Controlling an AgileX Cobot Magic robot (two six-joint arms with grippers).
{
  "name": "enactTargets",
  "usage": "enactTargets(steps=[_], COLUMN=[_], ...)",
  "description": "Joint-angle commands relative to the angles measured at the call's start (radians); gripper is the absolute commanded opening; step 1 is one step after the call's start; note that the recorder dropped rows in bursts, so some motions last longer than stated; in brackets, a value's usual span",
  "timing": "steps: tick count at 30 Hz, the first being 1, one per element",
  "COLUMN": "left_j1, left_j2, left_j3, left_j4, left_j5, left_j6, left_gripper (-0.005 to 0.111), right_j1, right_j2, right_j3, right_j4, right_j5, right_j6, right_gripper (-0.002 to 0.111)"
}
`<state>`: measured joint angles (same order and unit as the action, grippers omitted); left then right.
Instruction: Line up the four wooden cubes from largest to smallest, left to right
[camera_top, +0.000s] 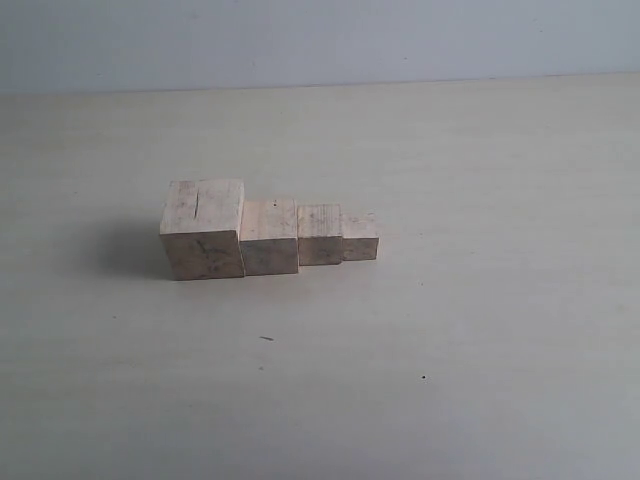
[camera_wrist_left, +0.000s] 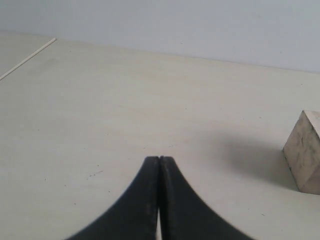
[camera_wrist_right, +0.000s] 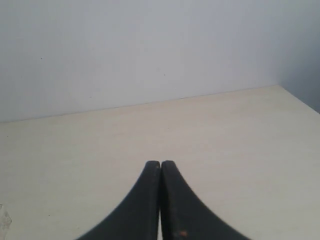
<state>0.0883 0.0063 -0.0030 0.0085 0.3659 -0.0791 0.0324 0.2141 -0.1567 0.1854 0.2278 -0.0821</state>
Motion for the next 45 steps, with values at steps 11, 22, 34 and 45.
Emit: enactTargets(steps=[11, 22, 34, 45], left_j1=[0.003, 0.003, 0.003, 0.003], left_j2=[-0.006, -0.006, -0.006, -0.006], left_j3=[0.003, 0.003, 0.003, 0.003], left_j4=[-0.009, -0.009, -0.009, -0.009], left_j5=[-0.012, -0.012, -0.012, -0.012], left_j6=[-0.004, -0.004, -0.004, -0.004], left_gripper=[0.000, 0.000, 0.000, 0.000], right_j1=[0.002, 0.002, 0.002, 0.002], right_j2=[-0.214, -0.214, -0.214, -0.214], right_j3=[0.157, 0.157, 0.157, 0.157], right_j4=[-0.007, -0.010, -0.012, -0.017], right_j5=[0.020, 0.131, 0.127, 0.097], right_j6=[0.003, 0.003, -0.003, -0.004], right_gripper=[0.000, 0.000, 0.000, 0.000])
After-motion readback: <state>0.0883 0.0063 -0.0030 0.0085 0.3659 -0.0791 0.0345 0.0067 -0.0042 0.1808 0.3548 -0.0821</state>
